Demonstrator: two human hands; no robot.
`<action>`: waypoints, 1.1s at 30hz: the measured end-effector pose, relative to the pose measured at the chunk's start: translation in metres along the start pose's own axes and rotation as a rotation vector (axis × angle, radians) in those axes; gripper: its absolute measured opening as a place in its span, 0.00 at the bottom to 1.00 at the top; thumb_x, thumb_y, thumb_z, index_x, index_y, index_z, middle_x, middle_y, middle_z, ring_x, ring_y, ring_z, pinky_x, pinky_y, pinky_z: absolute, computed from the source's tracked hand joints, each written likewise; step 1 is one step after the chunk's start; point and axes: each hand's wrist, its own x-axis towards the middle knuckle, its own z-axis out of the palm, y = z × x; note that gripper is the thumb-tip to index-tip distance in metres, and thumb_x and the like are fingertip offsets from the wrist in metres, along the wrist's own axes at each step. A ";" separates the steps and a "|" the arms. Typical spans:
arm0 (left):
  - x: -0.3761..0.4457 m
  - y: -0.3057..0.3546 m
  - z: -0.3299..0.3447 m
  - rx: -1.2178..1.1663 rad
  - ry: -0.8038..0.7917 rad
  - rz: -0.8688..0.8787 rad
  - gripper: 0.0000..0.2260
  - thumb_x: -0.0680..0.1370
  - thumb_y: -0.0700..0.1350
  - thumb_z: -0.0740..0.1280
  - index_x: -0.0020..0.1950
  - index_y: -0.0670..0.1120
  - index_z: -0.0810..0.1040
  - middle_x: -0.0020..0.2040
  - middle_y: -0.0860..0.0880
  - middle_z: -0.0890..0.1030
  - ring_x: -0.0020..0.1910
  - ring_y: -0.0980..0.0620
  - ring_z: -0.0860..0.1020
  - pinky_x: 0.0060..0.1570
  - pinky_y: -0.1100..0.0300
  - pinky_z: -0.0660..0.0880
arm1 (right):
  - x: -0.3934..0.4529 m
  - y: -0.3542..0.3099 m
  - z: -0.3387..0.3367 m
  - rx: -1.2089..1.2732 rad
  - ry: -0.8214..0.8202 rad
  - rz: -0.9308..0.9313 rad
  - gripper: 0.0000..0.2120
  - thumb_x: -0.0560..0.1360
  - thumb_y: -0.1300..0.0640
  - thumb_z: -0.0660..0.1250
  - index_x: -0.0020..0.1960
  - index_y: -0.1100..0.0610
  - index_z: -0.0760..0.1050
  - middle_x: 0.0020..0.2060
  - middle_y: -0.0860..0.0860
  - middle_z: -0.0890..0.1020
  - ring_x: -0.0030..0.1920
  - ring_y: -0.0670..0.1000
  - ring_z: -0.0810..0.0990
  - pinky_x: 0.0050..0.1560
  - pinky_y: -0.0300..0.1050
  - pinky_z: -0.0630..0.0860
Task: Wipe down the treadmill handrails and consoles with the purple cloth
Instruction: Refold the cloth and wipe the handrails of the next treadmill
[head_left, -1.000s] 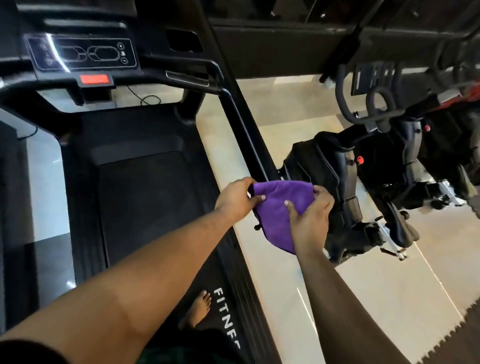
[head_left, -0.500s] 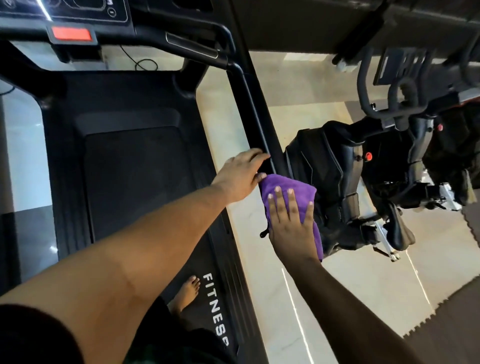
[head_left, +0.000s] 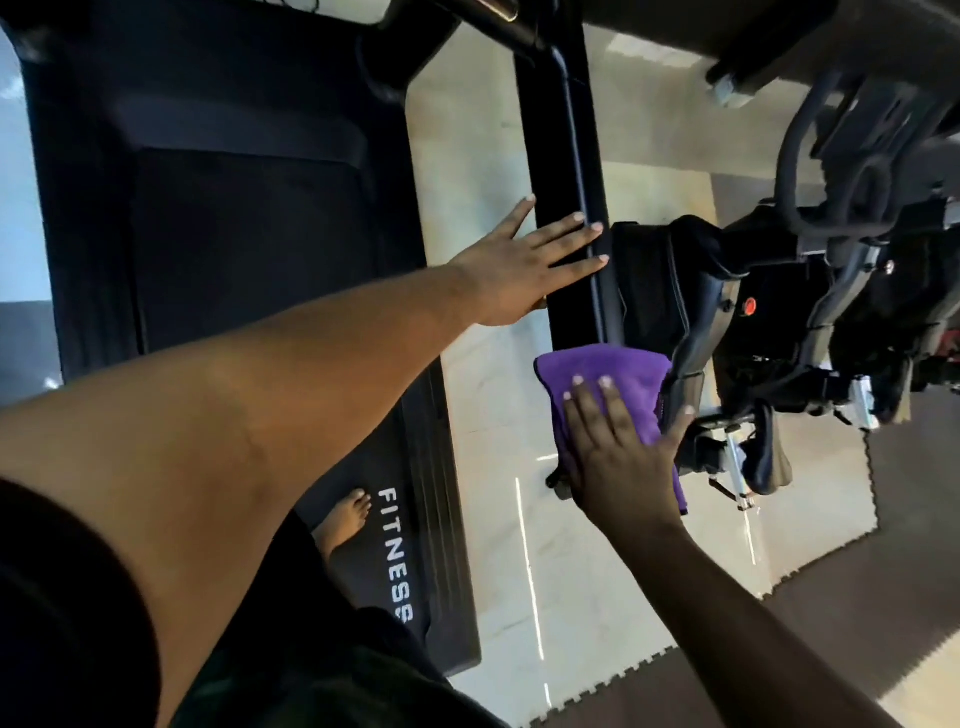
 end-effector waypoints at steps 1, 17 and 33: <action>0.002 -0.004 -0.001 0.002 -0.001 -0.004 0.36 0.85 0.49 0.61 0.84 0.53 0.39 0.85 0.45 0.40 0.83 0.44 0.41 0.77 0.30 0.45 | 0.014 0.000 -0.006 0.064 0.013 0.041 0.42 0.80 0.42 0.62 0.84 0.53 0.43 0.83 0.51 0.40 0.82 0.61 0.37 0.64 0.87 0.51; 0.014 -0.025 -0.002 0.021 0.007 0.045 0.44 0.81 0.39 0.66 0.83 0.55 0.36 0.85 0.46 0.39 0.83 0.46 0.40 0.76 0.27 0.42 | 0.062 -0.015 -0.026 -0.117 -0.046 0.007 0.54 0.73 0.36 0.69 0.83 0.63 0.44 0.81 0.63 0.37 0.76 0.76 0.33 0.69 0.81 0.36; 0.011 -0.034 0.016 0.009 0.085 0.021 0.46 0.79 0.41 0.69 0.83 0.51 0.36 0.84 0.45 0.37 0.83 0.46 0.40 0.75 0.27 0.42 | 0.111 -0.035 -0.029 -0.641 -0.192 -0.167 0.40 0.81 0.40 0.59 0.82 0.63 0.52 0.81 0.68 0.45 0.79 0.72 0.37 0.61 0.85 0.26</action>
